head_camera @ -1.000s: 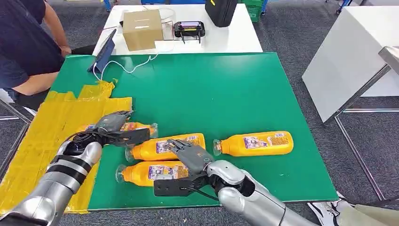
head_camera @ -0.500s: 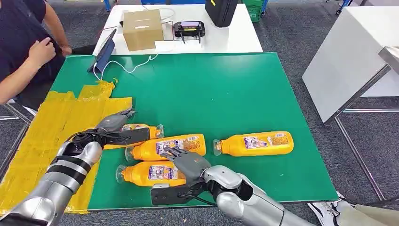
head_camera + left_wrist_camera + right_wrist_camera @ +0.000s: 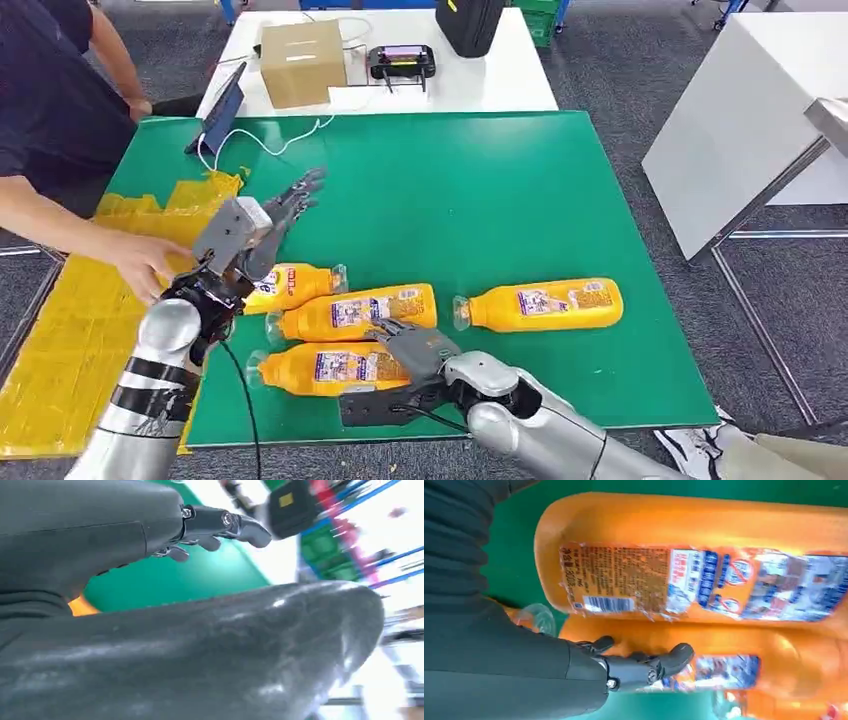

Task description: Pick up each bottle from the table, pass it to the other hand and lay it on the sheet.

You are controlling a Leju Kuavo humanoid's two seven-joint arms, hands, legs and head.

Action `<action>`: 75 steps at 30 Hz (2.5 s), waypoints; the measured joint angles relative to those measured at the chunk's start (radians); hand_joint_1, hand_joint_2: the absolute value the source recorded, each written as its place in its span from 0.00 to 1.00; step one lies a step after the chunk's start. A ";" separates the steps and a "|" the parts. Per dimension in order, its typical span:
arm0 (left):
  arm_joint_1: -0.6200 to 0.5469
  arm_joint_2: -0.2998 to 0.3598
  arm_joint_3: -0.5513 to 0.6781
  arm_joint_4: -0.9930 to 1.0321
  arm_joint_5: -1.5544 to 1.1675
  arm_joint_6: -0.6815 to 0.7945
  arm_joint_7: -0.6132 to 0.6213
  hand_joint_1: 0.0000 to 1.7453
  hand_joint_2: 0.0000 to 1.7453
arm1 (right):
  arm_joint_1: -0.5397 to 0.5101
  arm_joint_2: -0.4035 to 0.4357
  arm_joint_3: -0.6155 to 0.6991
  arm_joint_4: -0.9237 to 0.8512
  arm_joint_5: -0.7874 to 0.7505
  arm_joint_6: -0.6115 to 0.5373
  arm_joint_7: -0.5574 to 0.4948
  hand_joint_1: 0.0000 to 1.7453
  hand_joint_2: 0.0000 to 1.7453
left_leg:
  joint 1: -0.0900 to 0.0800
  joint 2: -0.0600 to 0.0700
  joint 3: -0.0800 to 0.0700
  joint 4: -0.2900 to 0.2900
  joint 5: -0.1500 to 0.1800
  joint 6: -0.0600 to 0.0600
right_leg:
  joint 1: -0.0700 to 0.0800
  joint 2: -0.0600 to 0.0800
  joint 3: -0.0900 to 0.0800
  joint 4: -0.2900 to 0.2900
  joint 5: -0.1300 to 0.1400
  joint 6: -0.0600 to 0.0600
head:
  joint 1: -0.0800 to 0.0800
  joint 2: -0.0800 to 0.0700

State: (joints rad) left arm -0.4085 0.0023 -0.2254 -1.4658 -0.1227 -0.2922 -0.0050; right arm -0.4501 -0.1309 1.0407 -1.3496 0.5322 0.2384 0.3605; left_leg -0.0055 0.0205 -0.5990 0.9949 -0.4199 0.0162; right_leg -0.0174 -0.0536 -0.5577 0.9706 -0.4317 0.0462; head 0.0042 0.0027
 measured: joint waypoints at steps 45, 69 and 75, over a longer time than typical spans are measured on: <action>0.161 -0.103 0.147 -0.313 0.076 0.638 -0.156 0.00 0.00 | 0.171 -0.019 -0.103 0.033 -0.493 -0.441 -0.312 1.00 1.00 | 0.002 0.004 0.001 0.000 0.003 -0.002 | 0.002 0.002 -0.001 0.000 0.004 -0.005 | 0.000 0.000; 0.318 -0.076 0.011 -0.392 0.525 0.130 0.167 0.00 1.00 | 0.445 -0.025 -0.349 -0.440 -0.323 -0.327 -0.335 1.00 1.00 | 0.001 0.004 -0.004 0.000 0.002 -0.001 | 0.001 0.002 -0.006 0.000 0.004 -0.005 | 0.000 0.000; 0.354 -0.062 -0.033 -0.425 0.567 0.078 0.181 0.00 1.00 | 0.475 -0.009 -0.393 -0.460 -0.307 -0.324 -0.350 1.00 1.00 | 0.001 0.004 -0.004 -0.001 0.002 -0.001 | 0.001 0.002 -0.006 0.000 0.004 -0.005 | 0.000 0.000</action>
State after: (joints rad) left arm -0.0544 -0.0595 -0.2587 -1.8910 0.4440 -0.2144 0.1759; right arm 0.0248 -0.1400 0.6473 -1.8094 0.2247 -0.0858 0.0107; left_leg -0.0046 0.0246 -0.6030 0.9944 -0.4176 0.0148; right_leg -0.0163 -0.0514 -0.5640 0.9706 -0.4275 0.0415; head 0.0042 0.0027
